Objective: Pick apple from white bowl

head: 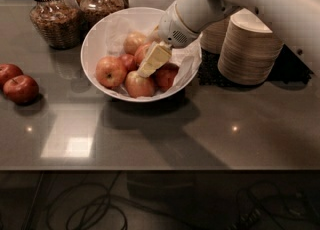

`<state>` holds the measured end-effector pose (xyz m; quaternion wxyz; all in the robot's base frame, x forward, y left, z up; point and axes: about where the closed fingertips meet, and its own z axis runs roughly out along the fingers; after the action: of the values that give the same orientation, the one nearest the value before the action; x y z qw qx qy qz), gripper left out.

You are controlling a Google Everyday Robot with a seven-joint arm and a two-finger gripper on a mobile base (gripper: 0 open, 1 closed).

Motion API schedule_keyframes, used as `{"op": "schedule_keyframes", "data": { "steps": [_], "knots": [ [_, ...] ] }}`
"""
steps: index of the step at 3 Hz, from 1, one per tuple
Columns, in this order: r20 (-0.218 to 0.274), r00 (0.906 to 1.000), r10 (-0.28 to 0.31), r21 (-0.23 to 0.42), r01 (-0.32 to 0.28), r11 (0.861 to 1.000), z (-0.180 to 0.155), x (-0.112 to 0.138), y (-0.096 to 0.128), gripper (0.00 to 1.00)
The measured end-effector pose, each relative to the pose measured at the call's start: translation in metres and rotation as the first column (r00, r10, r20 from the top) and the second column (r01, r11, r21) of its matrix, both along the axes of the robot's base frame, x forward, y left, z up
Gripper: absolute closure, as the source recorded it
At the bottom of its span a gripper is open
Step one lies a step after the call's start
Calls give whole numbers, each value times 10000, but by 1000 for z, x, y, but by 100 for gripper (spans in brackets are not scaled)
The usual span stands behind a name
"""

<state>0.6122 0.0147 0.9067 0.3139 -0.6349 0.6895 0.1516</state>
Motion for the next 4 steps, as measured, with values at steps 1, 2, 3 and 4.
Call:
{"op": "schedule_keyframes", "data": {
  "steps": [1, 2, 3, 4],
  "knots": [
    [-1, 10000, 1, 0, -1, 10000, 7, 0, 0, 100],
    [2, 10000, 5, 3, -5, 10000, 7, 0, 0, 100],
    [184, 9995, 238, 206, -242, 9995, 20, -8, 1, 100],
    [964, 9932, 656, 498, -706, 9963, 64, -20, 2, 100]
  ]
}}
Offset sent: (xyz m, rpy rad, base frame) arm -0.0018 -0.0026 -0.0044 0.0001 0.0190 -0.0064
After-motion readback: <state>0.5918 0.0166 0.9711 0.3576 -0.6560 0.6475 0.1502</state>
